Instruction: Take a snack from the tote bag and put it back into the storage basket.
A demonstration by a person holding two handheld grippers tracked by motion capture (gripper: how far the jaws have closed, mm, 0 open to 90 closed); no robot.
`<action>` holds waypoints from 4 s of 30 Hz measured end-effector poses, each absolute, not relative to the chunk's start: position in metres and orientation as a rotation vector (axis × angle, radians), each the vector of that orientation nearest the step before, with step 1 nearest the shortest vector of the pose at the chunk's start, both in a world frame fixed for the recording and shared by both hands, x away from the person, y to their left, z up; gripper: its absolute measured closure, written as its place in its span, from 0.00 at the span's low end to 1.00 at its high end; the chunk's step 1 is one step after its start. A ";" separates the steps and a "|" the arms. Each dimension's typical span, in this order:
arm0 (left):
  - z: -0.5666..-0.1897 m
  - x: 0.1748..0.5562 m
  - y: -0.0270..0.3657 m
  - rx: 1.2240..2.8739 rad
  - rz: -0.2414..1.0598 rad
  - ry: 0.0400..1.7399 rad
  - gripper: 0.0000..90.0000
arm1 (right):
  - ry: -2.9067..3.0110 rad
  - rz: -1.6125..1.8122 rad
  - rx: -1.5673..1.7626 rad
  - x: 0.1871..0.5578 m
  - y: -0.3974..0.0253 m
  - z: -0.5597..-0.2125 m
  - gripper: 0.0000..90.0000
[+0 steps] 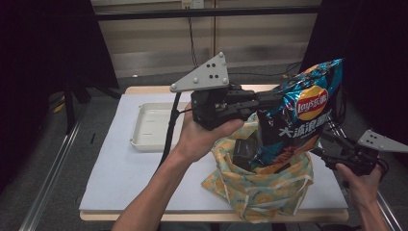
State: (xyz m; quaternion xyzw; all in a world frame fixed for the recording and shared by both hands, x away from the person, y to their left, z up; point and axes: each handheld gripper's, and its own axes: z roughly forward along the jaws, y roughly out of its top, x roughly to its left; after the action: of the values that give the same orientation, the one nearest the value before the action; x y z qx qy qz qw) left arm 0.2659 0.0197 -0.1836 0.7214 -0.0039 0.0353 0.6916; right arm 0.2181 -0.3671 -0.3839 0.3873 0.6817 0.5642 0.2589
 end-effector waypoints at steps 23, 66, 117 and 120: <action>-0.178 0.287 0.061 1.590 0.117 0.044 0.98 | 1.850 1.531 1.058 0.218 -0.366 -0.384 0.36; -0.203 0.333 0.187 1.633 0.296 0.277 0.98 | 1.785 1.529 1.041 0.209 -0.363 -0.382 0.04; -0.323 0.464 0.249 1.807 0.384 0.550 0.99 | 1.797 1.542 0.990 0.204 -0.357 -0.407 0.00; -0.331 0.471 0.249 1.823 0.375 0.558 0.99 | 1.798 1.544 0.991 0.204 -0.358 -0.407 0.00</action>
State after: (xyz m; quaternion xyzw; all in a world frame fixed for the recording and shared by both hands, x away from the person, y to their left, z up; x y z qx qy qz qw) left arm 0.4712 0.2489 -0.3309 0.7746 0.2372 0.1594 0.5642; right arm 0.2035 -0.3576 -0.4071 0.3701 0.6713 0.5767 0.2825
